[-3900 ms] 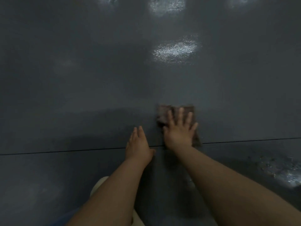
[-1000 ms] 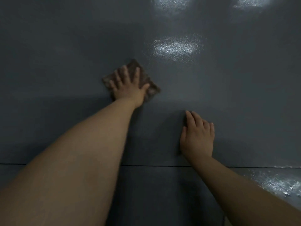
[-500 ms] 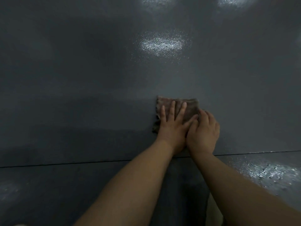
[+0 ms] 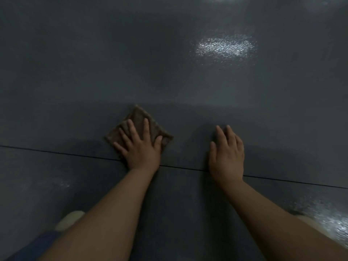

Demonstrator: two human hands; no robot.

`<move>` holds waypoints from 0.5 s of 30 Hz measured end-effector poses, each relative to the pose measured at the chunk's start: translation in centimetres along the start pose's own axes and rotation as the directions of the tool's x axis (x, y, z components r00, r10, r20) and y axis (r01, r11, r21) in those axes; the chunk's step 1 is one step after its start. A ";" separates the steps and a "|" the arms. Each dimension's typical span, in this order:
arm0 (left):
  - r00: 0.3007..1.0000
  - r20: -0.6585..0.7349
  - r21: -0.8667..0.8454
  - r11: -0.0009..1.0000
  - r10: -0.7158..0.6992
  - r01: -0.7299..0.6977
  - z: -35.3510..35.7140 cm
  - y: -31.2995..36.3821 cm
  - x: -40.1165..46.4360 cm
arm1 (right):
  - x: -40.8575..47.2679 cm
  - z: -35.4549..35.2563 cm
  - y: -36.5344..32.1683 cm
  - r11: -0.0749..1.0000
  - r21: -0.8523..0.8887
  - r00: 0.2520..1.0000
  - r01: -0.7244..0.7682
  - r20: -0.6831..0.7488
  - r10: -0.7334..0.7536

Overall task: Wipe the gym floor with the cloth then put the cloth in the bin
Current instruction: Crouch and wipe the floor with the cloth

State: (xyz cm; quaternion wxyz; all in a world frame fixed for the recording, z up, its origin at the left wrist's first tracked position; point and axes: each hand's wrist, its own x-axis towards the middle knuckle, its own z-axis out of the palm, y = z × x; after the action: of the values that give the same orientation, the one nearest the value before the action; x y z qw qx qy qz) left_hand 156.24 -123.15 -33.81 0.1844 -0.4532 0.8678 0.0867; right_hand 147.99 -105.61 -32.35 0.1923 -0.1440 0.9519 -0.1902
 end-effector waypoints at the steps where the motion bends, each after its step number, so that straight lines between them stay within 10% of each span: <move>1: 1.000 0.015 -0.037 0.999 -0.007 0.008 0.6 1.4 -0.8 | -0.2 0.1 0.0 0.999 0.015 0.999 -0.031 0.021 0.030; 4: 0.942 -0.019 0.016 0.942 0.336 -0.335 1.7 5.7 -3.7 | -0.4 0.0 -0.2 0.997 0.059 0.998 -0.053 -0.025 0.054; 6: 0.783 0.101 0.135 0.771 0.614 -0.622 2.0 7.1 -5.2 | -0.3 0.0 -0.6 0.997 0.038 0.997 -0.070 -0.026 0.071; 9: 0.676 0.204 0.068 0.679 0.708 -0.731 1.6 6.4 -4.4 | -0.1 0.2 -1.3 0.997 -0.033 0.997 -0.077 -0.005 0.077; 15: 0.820 0.084 0.181 0.801 0.566 -0.571 0.5 -2.2 0.5 | -0.2 1.7 -5.9 0.995 -0.050 0.994 0.089 0.068 -0.085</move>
State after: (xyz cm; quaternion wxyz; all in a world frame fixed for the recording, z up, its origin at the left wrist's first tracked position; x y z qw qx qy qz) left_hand 157.90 -124.56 -34.46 0.2053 -0.1507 0.9653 0.0572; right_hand 150.01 -111.26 -31.29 0.2113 -0.1966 0.9426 -0.1681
